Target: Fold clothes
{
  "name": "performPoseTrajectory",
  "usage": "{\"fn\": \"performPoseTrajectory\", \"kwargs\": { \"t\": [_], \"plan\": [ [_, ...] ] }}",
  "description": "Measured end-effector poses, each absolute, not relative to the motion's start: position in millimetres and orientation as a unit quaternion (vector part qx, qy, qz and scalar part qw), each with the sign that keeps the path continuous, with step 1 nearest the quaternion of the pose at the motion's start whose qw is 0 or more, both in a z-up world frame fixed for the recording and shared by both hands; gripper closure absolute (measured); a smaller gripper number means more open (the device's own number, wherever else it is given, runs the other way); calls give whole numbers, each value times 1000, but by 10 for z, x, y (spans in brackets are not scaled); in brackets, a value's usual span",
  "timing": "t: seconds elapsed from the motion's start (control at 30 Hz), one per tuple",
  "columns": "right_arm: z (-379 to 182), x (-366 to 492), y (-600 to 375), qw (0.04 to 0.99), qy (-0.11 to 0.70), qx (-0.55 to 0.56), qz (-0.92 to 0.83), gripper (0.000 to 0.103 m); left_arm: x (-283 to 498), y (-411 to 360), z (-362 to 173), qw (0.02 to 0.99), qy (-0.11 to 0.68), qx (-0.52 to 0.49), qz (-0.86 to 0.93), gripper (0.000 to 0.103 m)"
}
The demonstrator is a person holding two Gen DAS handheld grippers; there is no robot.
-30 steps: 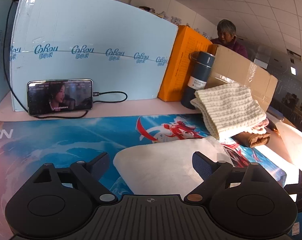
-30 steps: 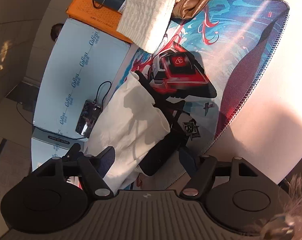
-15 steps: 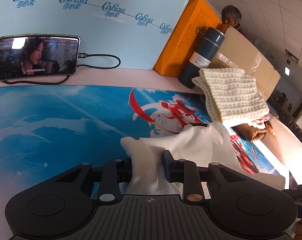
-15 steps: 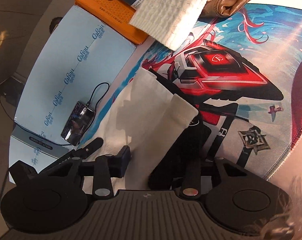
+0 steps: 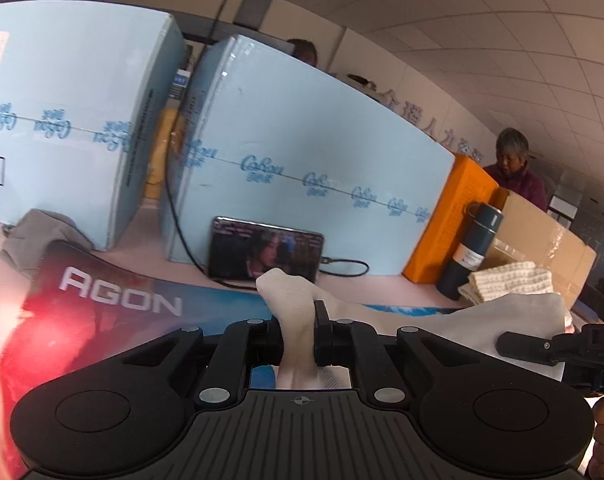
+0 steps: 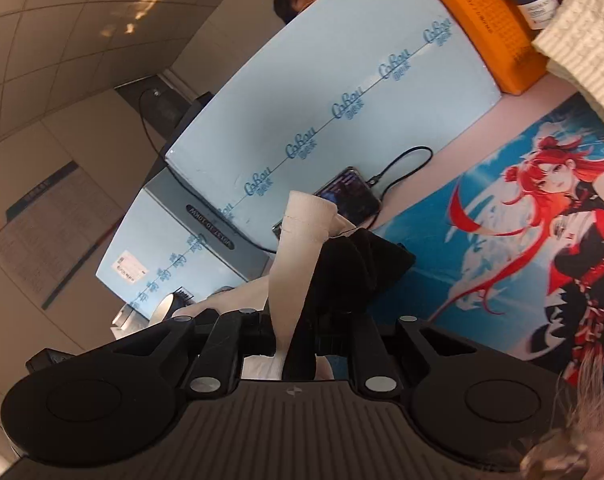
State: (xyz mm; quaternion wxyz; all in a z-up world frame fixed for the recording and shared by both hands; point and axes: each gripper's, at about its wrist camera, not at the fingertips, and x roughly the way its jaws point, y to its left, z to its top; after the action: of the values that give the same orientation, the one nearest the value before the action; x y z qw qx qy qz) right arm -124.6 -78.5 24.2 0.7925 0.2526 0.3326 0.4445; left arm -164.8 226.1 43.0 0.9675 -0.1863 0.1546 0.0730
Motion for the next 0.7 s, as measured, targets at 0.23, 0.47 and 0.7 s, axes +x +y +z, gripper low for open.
{"fn": "performPoseTrajectory", "kwargs": {
  "t": [0.23,0.47,0.7],
  "plan": [
    [445,-1354,456,776,273,205,530,90,-1971,3206,741,964,90,-163,188,93],
    [89,-1483,1441,792,275,171,518,90,-1546,3978,675,947,120,-126,272,93],
    [-414,-1592,1901,773,355,84,519,89,-1204,4313,328,926,215,-74,303,93]
  ]
}}
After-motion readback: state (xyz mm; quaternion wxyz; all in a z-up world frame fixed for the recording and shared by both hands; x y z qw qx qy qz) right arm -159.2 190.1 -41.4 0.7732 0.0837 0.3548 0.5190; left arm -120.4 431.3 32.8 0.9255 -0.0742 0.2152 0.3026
